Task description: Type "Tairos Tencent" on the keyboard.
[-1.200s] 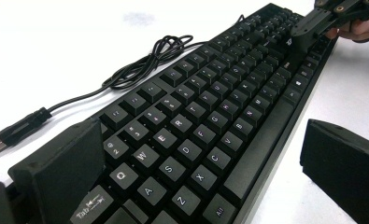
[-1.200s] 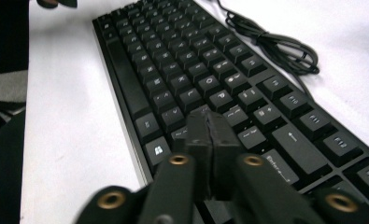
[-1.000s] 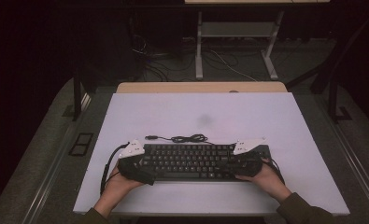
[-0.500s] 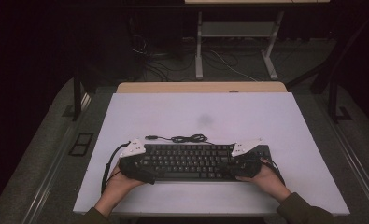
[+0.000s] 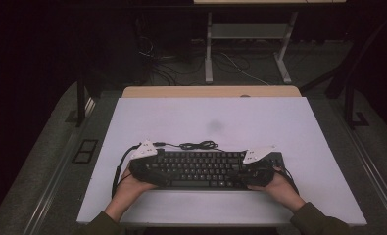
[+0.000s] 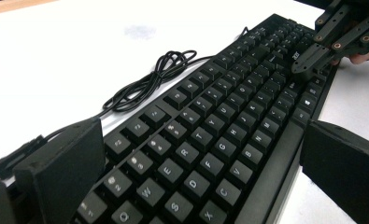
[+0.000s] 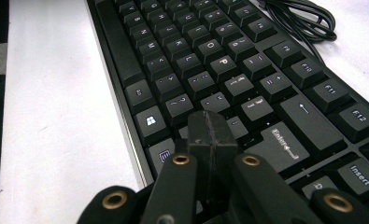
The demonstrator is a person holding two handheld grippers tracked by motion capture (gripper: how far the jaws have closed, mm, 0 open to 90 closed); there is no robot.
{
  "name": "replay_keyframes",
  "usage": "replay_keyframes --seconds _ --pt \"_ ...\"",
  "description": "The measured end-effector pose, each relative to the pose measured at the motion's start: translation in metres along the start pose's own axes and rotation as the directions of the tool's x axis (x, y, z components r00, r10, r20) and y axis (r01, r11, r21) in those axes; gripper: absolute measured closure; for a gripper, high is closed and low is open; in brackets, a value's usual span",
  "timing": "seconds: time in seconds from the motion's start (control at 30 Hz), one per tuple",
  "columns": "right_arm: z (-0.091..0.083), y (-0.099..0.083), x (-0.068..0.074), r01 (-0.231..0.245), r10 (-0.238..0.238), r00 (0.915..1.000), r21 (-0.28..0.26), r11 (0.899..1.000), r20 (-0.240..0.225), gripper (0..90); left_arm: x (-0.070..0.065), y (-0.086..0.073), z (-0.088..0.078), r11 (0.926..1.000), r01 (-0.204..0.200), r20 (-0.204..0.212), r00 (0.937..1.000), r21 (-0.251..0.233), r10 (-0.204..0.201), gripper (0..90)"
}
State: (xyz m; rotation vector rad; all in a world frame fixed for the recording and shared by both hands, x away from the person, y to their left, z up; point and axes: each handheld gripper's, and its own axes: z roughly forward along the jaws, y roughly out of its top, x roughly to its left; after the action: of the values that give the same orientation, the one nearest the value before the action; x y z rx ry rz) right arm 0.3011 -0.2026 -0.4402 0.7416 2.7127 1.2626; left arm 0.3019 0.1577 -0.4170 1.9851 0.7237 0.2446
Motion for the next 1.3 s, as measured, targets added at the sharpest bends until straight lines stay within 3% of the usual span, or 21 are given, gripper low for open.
replay_keyframes --seconds 0.43,0.63,0.8,0.87,1.03,1.3 --pt "0.000 0.000 0.000 -0.001 0.001 1.0000 0.003 1.000 -0.005 89.2 0.005 0.013 0.016 0.9999 -0.010 0.012 0.9999 -0.002 0.010 1.0" --pt "0.000 0.000 -0.001 0.001 -0.001 1.0000 0.003 1.000 -0.006 89.2 0.004 0.012 0.019 0.9998 -0.018 0.020 0.9996 -0.010 0.018 7.4" --pt "0.000 0.000 -0.001 0.005 -0.005 1.0000 0.002 1.000 -0.006 89.2 0.002 0.012 0.022 0.9998 -0.021 0.034 0.9992 -0.003 0.022 17.4" --pt "0.000 0.000 -0.001 0.005 -0.005 1.0000 0.003 1.000 -0.006 89.2 0.001 0.012 0.023 0.9998 -0.022 0.047 0.9987 -0.001 0.022 27.5" --pt "0.000 0.000 0.000 0.006 -0.006 1.0000 0.003 1.000 -0.005 89.2 0.001 0.012 0.026 0.9995 -0.022 0.055 0.9983 0.025 0.020 39.8" --pt "0.000 0.000 0.000 0.006 -0.006 1.0000 0.003 1.000 -0.004 89.2 0.000 0.012 0.032 0.9971 -0.024 0.075 0.9970 0.072 0.019 73.2"
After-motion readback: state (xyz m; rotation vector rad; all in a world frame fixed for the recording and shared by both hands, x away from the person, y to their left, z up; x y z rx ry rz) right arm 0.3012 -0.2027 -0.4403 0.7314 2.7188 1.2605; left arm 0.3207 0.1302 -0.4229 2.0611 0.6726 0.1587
